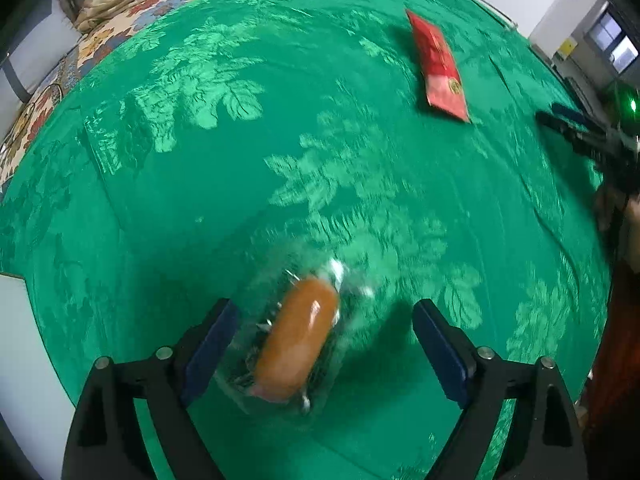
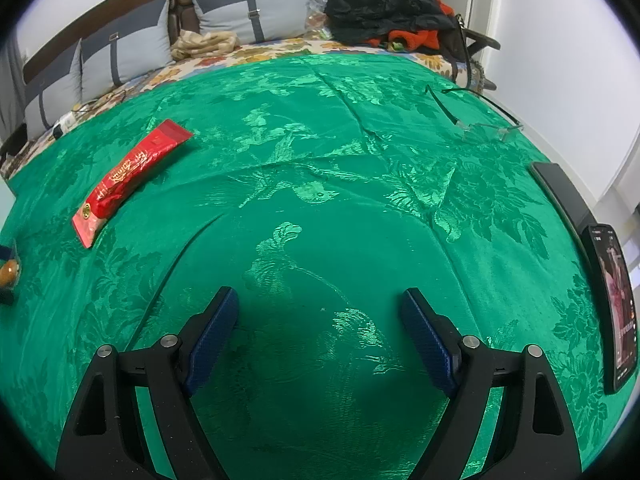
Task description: Organize snacks
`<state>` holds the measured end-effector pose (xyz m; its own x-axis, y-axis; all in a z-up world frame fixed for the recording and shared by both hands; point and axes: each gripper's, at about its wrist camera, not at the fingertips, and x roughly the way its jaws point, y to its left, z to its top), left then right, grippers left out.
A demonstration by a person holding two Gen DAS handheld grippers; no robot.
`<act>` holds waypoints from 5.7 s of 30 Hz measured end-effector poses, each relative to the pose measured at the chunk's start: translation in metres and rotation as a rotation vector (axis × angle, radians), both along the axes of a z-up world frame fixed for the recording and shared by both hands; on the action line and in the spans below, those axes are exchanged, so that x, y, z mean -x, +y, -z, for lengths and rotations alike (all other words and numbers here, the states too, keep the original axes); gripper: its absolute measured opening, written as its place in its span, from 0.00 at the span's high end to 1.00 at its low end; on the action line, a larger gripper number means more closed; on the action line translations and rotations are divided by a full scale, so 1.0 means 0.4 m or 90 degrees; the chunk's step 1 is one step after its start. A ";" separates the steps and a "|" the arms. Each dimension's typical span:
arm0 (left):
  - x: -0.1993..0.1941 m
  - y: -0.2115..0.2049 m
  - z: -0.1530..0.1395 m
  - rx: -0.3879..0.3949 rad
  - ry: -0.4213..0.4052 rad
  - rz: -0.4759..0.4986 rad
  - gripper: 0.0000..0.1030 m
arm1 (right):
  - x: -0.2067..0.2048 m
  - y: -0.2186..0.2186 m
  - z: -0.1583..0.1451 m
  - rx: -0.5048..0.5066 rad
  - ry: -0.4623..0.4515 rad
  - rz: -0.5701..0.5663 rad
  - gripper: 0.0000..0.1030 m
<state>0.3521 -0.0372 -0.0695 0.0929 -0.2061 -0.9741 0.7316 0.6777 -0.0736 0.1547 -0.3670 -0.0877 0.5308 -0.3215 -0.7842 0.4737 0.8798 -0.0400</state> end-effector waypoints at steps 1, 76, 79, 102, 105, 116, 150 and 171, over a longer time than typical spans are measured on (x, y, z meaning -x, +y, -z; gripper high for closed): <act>0.003 0.000 0.006 -0.006 -0.004 0.005 0.14 | -0.001 0.001 0.000 0.000 0.000 0.000 0.17; 0.188 0.122 0.031 0.079 -0.248 -0.435 0.00 | -0.366 0.181 -0.022 -0.206 0.040 -0.058 0.19; 0.188 0.122 0.031 0.080 -0.248 -0.435 0.00 | -0.392 0.227 -0.006 -0.128 0.070 -0.060 0.27; 0.168 0.150 0.009 0.077 -0.178 -0.386 0.19 | 0.121 0.191 -0.049 -0.258 -0.028 -0.137 0.75; 0.175 0.138 0.004 0.057 -0.181 -0.360 0.43 | 0.167 0.189 -0.045 -0.289 -0.044 -0.116 0.75; 0.274 0.248 -0.051 0.215 -0.118 -0.458 0.71 | 0.184 0.245 -0.074 -0.335 -0.067 -0.143 0.75; 0.681 0.965 -0.326 0.085 -0.328 -0.809 0.18 | -0.229 1.265 -0.310 -0.326 0.042 -0.611 0.38; 0.724 0.885 -0.473 -0.055 -0.423 -0.841 0.00 | -0.201 1.299 -0.392 -0.081 0.011 -0.604 0.30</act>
<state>0.0626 0.3167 0.1197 0.5858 0.4360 -0.6832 -0.5211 0.8482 0.0946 0.2349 0.1525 0.0691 0.5142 0.3243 -0.7940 -0.4385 0.8950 0.0816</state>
